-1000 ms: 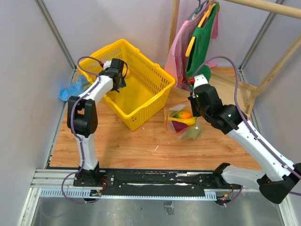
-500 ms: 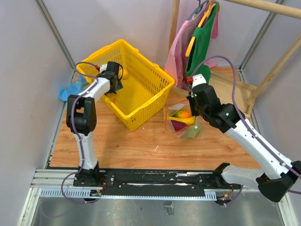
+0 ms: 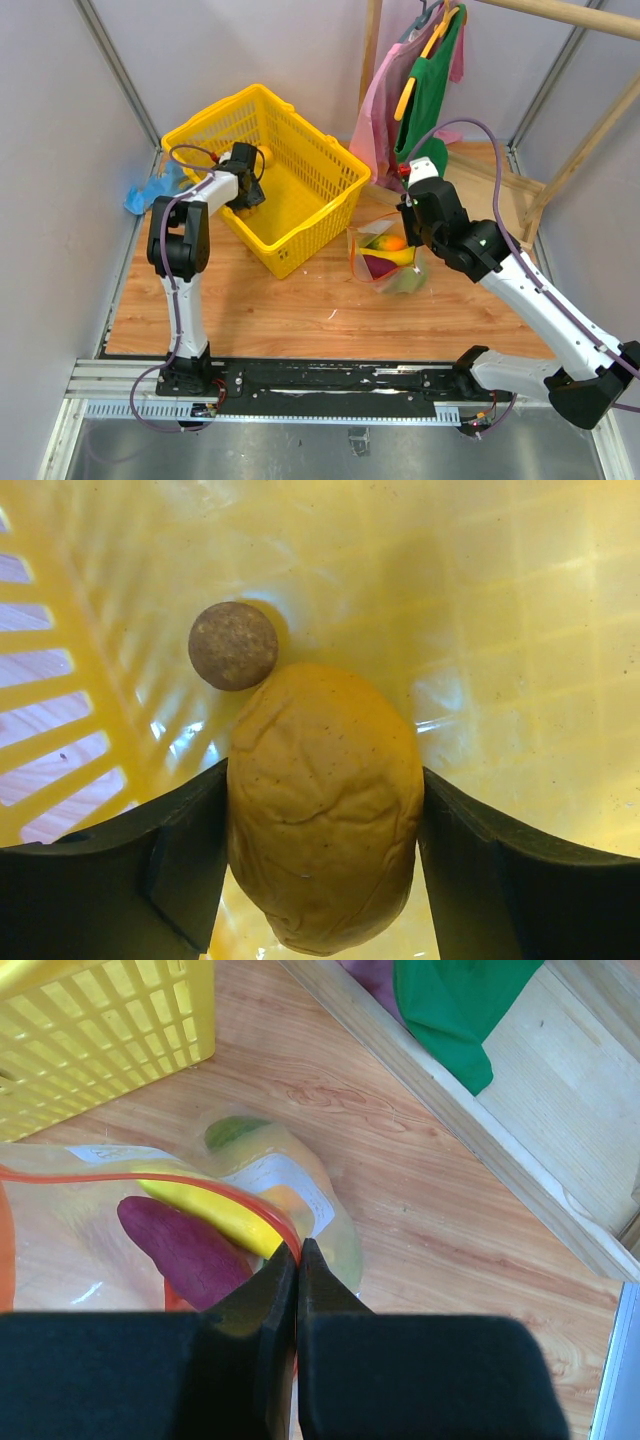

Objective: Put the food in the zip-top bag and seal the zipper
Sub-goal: Pick up the fake fruit from the bin, then place the fake fruit in the zipper food storage bag.

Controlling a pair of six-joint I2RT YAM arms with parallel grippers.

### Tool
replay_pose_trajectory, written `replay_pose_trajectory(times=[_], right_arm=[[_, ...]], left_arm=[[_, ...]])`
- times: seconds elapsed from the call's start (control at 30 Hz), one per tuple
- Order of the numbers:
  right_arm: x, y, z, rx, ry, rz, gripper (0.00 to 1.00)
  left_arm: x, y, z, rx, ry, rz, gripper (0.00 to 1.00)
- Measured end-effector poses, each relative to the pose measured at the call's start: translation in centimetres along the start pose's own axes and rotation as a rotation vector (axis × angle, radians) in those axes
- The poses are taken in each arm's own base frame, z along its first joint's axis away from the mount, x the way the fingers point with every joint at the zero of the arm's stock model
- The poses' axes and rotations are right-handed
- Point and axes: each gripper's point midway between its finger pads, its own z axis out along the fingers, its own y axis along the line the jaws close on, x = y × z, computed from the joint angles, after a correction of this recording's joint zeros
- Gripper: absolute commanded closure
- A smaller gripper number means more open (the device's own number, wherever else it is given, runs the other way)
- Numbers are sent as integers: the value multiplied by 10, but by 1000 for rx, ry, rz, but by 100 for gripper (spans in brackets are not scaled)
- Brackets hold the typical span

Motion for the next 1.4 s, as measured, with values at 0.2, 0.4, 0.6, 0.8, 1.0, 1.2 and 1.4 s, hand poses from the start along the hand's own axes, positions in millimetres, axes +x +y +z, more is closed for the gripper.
replay_pose_trajectory(times=[0.2,0.4,0.6,0.8,1.0,1.2,1.4], right_arm=[[0,0,0,0,0,0,99],[0,0,0,1,0,-3,99],[0,0,0,1,0,-4,99],[0,0,0,1,-1,-4,99],[0,0,0,1,-1,-4,99],[0,0,0,-1,0,-3,99],[-2,1,0,-4,-1,4,99]], left_arm=[[-2,-3,1,17,-6,20,50],[1,-6,-4,55,-4,51,66],[-6,-19,-40,144,-54,106,76],[-33,-41,-101,282,-185,128,81],[-39,-64,-167,462,-299,188,84],[-27,-80,-229,644,-403,289,85],[-4,-82,-298,838,-544,411,87]])
